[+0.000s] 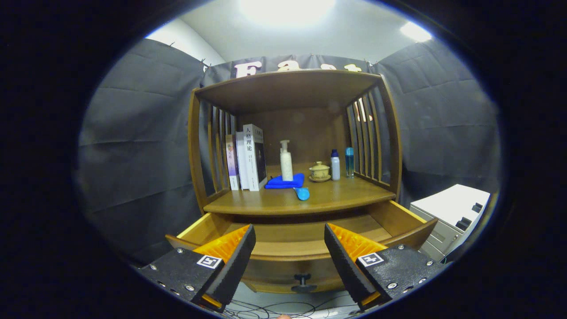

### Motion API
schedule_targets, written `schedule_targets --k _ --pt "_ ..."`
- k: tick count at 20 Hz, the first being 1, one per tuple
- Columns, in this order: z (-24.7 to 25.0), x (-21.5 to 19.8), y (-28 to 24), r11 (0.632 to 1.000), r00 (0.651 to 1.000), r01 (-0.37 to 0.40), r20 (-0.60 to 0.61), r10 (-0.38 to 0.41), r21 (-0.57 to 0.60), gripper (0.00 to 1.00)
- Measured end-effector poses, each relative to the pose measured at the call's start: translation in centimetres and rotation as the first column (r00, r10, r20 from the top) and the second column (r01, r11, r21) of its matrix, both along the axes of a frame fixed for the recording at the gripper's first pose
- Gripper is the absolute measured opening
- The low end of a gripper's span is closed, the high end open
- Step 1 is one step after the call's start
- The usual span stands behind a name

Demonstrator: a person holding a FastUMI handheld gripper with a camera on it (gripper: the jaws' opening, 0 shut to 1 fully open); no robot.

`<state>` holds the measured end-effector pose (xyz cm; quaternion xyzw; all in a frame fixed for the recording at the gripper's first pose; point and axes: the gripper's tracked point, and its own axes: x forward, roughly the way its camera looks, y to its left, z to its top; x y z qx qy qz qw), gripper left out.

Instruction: Pull open the drawer, take out the items inside it, and place them on the countertop above the cabinet.

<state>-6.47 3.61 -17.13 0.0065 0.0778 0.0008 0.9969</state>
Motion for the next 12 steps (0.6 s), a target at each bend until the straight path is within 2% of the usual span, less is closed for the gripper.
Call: schedule_targets --k 3,6,12 --pt "-1.4 -1.5 -0.9 0.998 1.000 0.021 -0.020 -0.022 -0.052 0.96" --pt "-3.8 -2.1 -0.7 0.998 0.997 -0.011 -0.072 0.007 -0.056 0.96" --pt "-6.8 -0.6 -1.5 0.998 0.994 0.011 -0.109 -0.017 -0.057 0.96"
